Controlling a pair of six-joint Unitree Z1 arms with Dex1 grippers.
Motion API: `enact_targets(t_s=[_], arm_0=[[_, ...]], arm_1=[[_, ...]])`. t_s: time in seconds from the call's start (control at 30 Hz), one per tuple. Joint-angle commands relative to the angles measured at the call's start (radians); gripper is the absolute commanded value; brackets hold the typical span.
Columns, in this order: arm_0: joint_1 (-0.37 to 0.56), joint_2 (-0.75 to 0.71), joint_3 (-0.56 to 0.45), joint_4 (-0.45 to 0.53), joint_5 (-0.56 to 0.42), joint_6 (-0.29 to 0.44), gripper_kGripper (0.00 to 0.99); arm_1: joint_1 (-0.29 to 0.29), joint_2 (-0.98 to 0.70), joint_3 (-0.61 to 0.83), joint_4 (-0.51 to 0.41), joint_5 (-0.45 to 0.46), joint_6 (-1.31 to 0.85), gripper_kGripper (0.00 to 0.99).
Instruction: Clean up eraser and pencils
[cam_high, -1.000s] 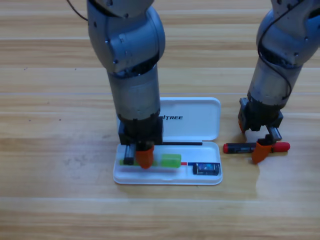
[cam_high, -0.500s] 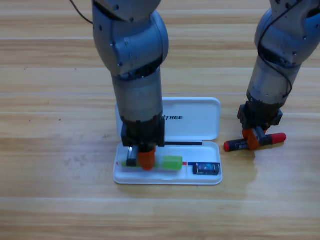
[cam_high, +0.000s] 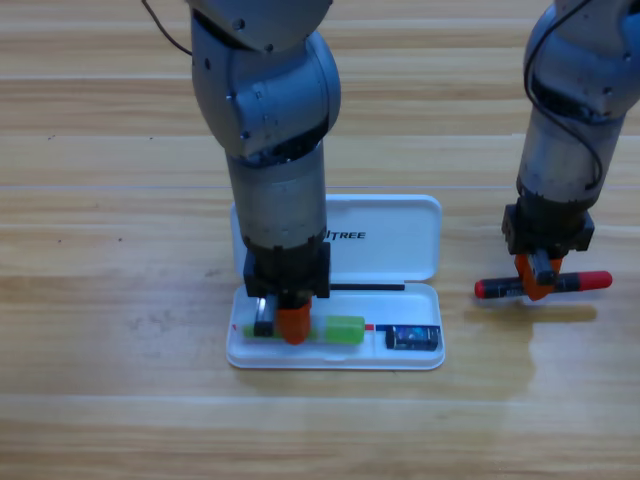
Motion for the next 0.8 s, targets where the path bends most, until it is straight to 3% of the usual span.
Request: enact_targets(t_s=[0.03,0.07,0.1,0.17,0.33,0.57,0.7,0.8], arm_0=[[-0.016,0.044,0.012,-0.005,-0.009,-0.009,0.603],[-0.016,0.041,0.015,-0.003,-0.007,-0.009,0.827],[-0.016,0.038,0.016,-0.003,-0.007,-0.009,0.925],[-0.016,0.033,0.018,-0.003,-0.006,-0.009,0.985],[-0.016,0.027,0.018,-0.001,-0.003,-0.014,0.989],[-0.007,-0.054,0.007,0.038,0.014,-0.012,0.99],[0.094,-0.223,0.012,0.13,0.023,0.008,0.99],[0.229,-0.361,0.039,0.18,0.022,0.06,0.99]], arm_1=[[-0.021,-0.021,0.006,0.032,0.016,0.012,0.0],[-0.019,-0.021,0.006,0.035,0.016,0.012,0.0],[-0.016,-0.022,0.006,0.038,0.016,0.012,0.0],[-0.012,-0.03,0.008,0.049,0.016,0.012,0.0],[0.013,-0.074,0.008,0.1,0.036,0.012,0.0],[0.131,-0.123,-0.066,0.208,0.104,0.063,0.0],[0.197,-0.083,-0.156,0.222,0.102,0.113,0.0],[0.232,-0.022,-0.241,0.231,0.099,0.145,0.0]])
